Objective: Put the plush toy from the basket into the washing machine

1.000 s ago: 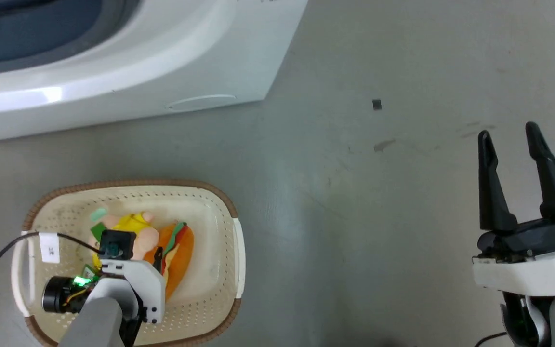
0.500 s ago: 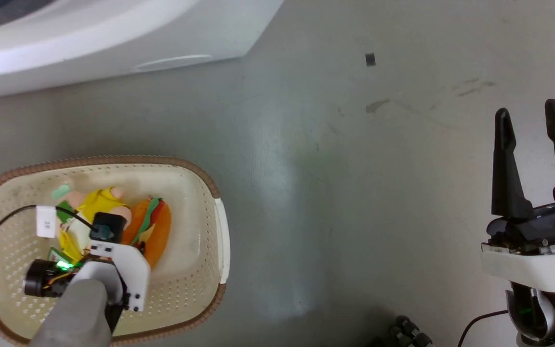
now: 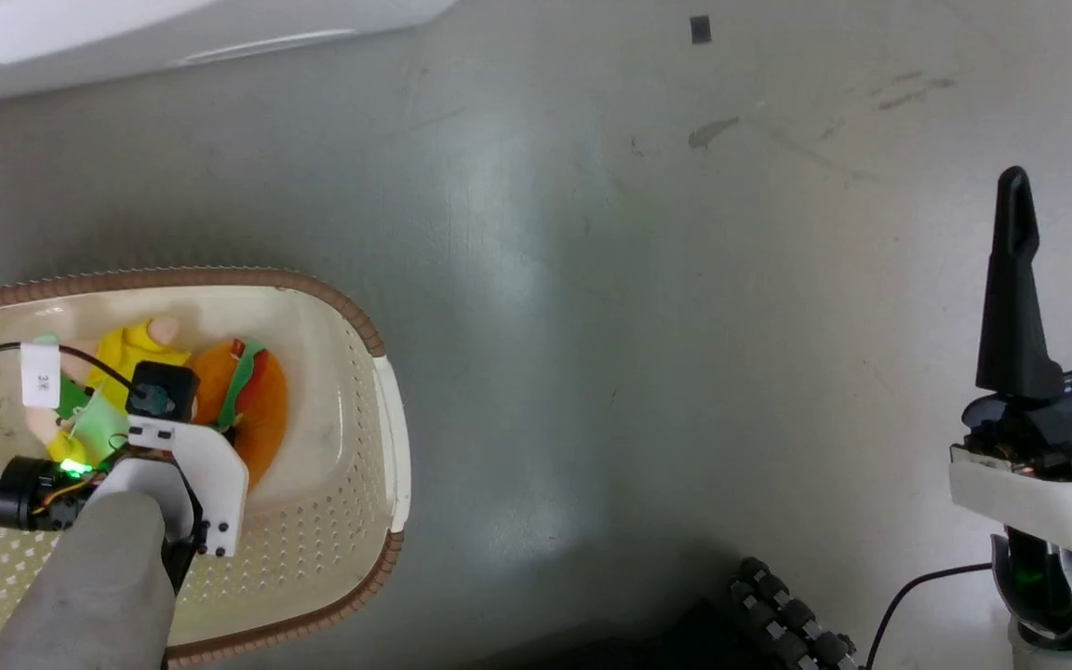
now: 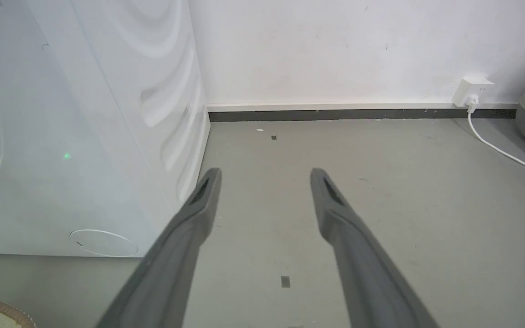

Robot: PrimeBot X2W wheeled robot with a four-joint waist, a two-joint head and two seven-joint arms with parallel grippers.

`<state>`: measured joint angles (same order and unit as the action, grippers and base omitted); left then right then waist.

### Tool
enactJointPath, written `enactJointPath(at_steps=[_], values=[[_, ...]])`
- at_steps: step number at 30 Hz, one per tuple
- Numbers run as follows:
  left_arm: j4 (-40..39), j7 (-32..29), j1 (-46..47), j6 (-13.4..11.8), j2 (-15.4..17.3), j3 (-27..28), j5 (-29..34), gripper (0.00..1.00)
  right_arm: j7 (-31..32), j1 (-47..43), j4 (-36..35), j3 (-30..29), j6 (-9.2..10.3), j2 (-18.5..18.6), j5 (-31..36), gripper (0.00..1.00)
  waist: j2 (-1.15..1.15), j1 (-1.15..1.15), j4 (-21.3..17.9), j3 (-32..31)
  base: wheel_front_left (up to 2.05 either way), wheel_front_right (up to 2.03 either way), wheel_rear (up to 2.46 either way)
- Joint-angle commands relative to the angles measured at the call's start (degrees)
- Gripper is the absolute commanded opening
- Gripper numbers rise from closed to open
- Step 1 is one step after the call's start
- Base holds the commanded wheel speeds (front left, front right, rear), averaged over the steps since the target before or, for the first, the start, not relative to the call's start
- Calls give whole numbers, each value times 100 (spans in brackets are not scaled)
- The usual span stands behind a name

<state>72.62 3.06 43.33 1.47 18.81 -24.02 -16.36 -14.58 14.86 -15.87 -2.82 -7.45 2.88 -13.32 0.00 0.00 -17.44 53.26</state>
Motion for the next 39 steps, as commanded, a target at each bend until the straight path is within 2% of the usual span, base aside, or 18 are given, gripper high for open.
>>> enactJointPath(at_steps=[1,2,3,11,23,33,39], values=[[122,-77,-1,-23,25,-38,-26,80,-41,82,-51,-15,-3,-1,-63,100,0,0,-35,35,0,0,0],[123,-77,0,-13,5,-38,-43,44,-41,71,-53,-15,-3,-1,-38,100,0,0,-37,35,0,0,0],[123,-76,-3,13,-20,-32,-68,0,-41,69,-55,-8,-3,-1,6,100,0,0,-40,31,0,0,0],[128,-22,-224,54,-190,-37,-199,0,-41,87,48,-46,-3,-1,39,100,0,0,-10,-363,0,0,0],[128,652,-962,140,-625,14,-471,0,-41,-174,357,-117,-3,-1,226,100,0,0,322,-1812,0,0,0],[-85,1156,-1593,377,-1007,30,-658,0,-41,-602,492,-163,-3,-1,575,100,0,0,835,-2971,0,0,0],[-844,1191,-1992,395,-1049,172,-711,0,-41,-933,588,-154,-3,-1,659,100,0,0,1196,-3570,0,0,0]])
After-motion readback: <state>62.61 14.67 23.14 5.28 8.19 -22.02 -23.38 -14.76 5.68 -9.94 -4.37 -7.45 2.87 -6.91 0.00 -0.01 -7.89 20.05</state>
